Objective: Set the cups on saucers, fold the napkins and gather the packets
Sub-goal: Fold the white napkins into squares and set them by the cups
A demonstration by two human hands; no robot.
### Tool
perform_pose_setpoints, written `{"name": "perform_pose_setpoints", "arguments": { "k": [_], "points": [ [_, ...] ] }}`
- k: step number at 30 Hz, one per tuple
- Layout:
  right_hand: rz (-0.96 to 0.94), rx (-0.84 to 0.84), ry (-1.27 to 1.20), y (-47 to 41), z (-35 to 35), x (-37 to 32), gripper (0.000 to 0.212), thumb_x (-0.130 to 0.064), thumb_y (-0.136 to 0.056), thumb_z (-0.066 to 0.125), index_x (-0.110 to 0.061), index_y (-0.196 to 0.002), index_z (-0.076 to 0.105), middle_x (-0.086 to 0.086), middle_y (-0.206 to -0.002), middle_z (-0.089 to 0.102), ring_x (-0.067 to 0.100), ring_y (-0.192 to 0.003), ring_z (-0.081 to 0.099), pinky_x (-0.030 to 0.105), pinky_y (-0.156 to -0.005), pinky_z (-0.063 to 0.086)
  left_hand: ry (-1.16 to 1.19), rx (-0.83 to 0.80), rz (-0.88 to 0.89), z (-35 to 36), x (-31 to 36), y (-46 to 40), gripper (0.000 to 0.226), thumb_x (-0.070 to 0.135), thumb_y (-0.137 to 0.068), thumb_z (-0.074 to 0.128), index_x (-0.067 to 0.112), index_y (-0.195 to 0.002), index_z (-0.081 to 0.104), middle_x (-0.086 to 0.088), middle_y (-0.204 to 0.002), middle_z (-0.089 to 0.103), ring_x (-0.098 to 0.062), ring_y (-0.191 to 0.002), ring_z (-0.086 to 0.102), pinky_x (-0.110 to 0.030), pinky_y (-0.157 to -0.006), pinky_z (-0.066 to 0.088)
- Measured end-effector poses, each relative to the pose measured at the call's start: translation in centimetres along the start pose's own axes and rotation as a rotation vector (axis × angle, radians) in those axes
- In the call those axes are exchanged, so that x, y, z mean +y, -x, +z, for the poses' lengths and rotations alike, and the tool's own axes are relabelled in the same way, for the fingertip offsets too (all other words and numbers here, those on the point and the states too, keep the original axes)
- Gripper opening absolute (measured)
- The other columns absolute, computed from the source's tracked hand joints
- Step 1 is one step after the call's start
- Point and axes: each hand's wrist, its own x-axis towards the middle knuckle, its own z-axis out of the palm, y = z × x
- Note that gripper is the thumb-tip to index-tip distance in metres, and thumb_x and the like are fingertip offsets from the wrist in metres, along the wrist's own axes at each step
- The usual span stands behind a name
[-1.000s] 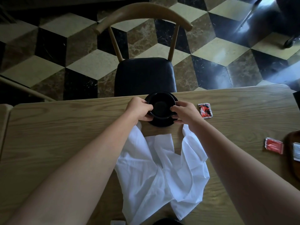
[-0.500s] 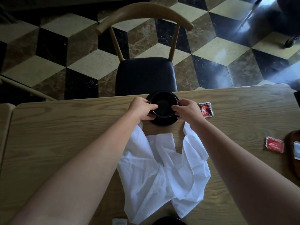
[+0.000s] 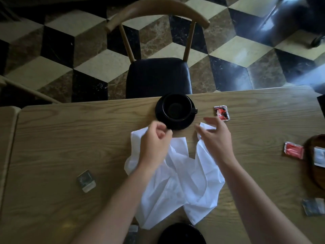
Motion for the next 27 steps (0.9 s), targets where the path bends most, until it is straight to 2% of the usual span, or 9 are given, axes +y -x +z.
{"name": "perform_pose_setpoints", "arguments": {
  "k": [3,5,9,13,16,18,21,24,27],
  "points": [
    [0.008,-0.004,0.074,3.5,-0.7,1.4,0.023,-0.027,-0.081,0.078,-0.021,-0.1,0.068,-0.014,-0.098,0.066,-0.01,-0.081,0.062,0.02,-0.072,0.049,0.227,-0.051,-0.125,1.5,-1.7,6.6,0.007,0.03,-0.084,0.065,0.035,-0.086,0.06,0.006,-0.072,0.069,-0.012,-0.06,0.068,-0.026,-0.054,0.053],
    [0.03,-0.02,0.117,6.2,-2.3,2.4,0.021,-0.03,-0.08,0.079,-0.023,-0.094,0.065,-0.014,-0.093,0.065,-0.006,-0.078,0.062,0.018,-0.067,0.046,0.274,-0.042,-0.216,3.5,-2.5,12.0,0.009,0.025,-0.086,0.065,0.032,-0.083,0.061,0.002,-0.07,0.068,-0.011,-0.055,0.065,-0.023,-0.051,0.05],
    [0.098,-0.112,0.275,8.9,-3.1,3.9,0.035,-0.05,-0.076,0.076,-0.027,-0.096,0.06,-0.014,-0.09,0.062,0.006,-0.083,0.061,0.032,-0.075,0.051,0.395,-0.025,-0.496,6.5,-3.8,17.8,0.016,0.014,-0.09,0.062,0.014,-0.076,0.055,-0.003,-0.055,0.052,-0.016,-0.046,0.048,-0.028,-0.045,0.04],
    [0.162,-0.163,0.319,8.9,-2.2,4.1,0.02,-0.038,-0.083,0.068,-0.024,-0.074,0.058,-0.012,-0.067,0.061,0.007,-0.065,0.059,0.029,-0.062,0.051,0.735,-0.174,-0.9,7.0,-3.8,18.2,0.035,0.037,-0.087,0.07,0.009,-0.067,0.06,-0.004,-0.054,0.049,-0.019,-0.044,0.045,-0.025,-0.046,0.033],
    [0.222,-0.182,0.136,9.8,-2.9,4.1,0.026,-0.025,-0.081,0.066,-0.015,-0.061,0.052,0.0,-0.055,0.057,0.011,-0.052,0.053,0.025,-0.05,0.042,1.008,-0.248,-1.075,7.5,-2.8,18.7,0.055,0.054,-0.08,0.073,0.0,-0.09,0.068,-0.015,-0.071,0.065,-0.025,-0.053,0.06,-0.026,-0.05,0.042],
    [0.284,-0.206,-0.037,10.8,-3.6,3.6,0.019,-0.02,-0.076,0.065,-0.005,-0.069,0.054,0.01,-0.064,0.067,0.013,-0.053,0.061,0.031,-0.054,0.047,1.091,-0.236,-1.015,8.2,-2.3,18.7,0.053,0.055,-0.079,0.073,0.004,-0.092,0.068,-0.015,-0.074,0.066,-0.024,-0.055,0.062,-0.026,-0.051,0.043],
    [0.334,-0.244,-0.173,13.0,-4.7,3.4,0.016,-0.016,-0.069,0.061,-0.009,-0.065,0.046,0.003,-0.053,0.06,0.01,-0.043,0.059,0.023,-0.044,0.042,1.049,-0.168,-0.856,9.0,-1.5,18.6,0.033,0.046,-0.081,0.073,0.013,-0.075,0.069,-0.006,-0.066,0.059,-0.015,-0.05,0.056,-0.024,-0.05,0.042],
    [0.353,-0.289,-0.194,14.5,-5.8,4.2,0.028,-0.022,-0.065,0.061,0.002,-0.073,0.05,0.002,-0.061,0.054,0.013,-0.05,0.051,0.023,-0.048,0.039,0.836,-0.05,-0.695,8.8,-1.4,18.8,0.03,0.039,-0.081,0.066,0.01,-0.075,0.068,-0.005,-0.065,0.05,-0.014,-0.055,0.051,-0.027,-0.055,0.042],
    [0.42,-0.343,-0.282,14.8,-7.1,5.0,0.022,-0.022,-0.072,0.062,-0.01,-0.075,0.045,0.005,-0.07,0.047,0.018,-0.059,0.04,0.029,-0.053,0.032,0.548,0.048,-0.462,7.8,-1.3,19.8,0.043,0.046,-0.081,0.06,0.006,-0.066,0.061,-0.003,-0.055,0.045,-0.016,-0.051,0.045,-0.025,-0.053,0.041]
  ]
}}
